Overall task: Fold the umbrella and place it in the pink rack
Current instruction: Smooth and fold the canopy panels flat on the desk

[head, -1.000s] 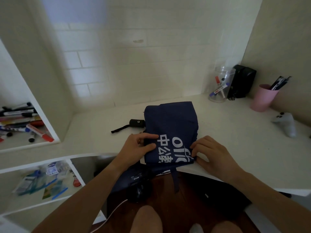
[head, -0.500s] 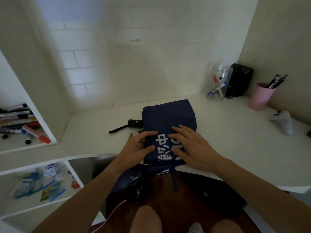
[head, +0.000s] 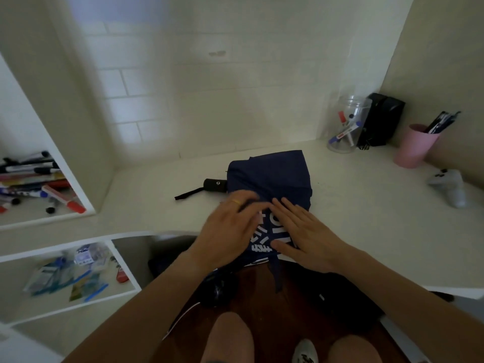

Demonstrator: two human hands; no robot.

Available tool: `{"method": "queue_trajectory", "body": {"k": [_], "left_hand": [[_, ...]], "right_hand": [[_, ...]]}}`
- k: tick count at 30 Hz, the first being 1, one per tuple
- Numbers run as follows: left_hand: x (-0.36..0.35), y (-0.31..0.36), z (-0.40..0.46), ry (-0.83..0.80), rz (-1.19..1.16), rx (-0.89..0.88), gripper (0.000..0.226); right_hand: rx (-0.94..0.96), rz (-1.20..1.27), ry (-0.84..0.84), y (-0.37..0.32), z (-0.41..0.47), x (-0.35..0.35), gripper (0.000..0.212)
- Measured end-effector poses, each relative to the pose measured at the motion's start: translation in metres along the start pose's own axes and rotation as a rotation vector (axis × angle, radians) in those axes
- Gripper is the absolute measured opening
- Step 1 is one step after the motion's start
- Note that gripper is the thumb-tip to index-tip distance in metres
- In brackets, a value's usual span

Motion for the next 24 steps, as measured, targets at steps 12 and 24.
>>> {"method": "queue_trajectory", "body": {"k": [12,24], "left_hand": [[-0.067,-0.023,-0.035,-0.481,0.165,-0.034,0.068],[-0.058,-0.029,-0.04,-0.454,0.128,-0.023,0.076]], "right_hand": [[-0.027,-0.077,-0.091,0.017,0.006,-0.008,0.072],[-0.625,0.531,0.497,0.098,0.058,0.113,0.042]]}}
Point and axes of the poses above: each hand's wrist, its own z-axis towards the middle knuckle, its own x-axis out of the back of the hand, y = z × x, the point moved 10 cm from there along z, towards the middle knuckle, and after that the axes turned 10 degrees about y, right-handed, at the moved point
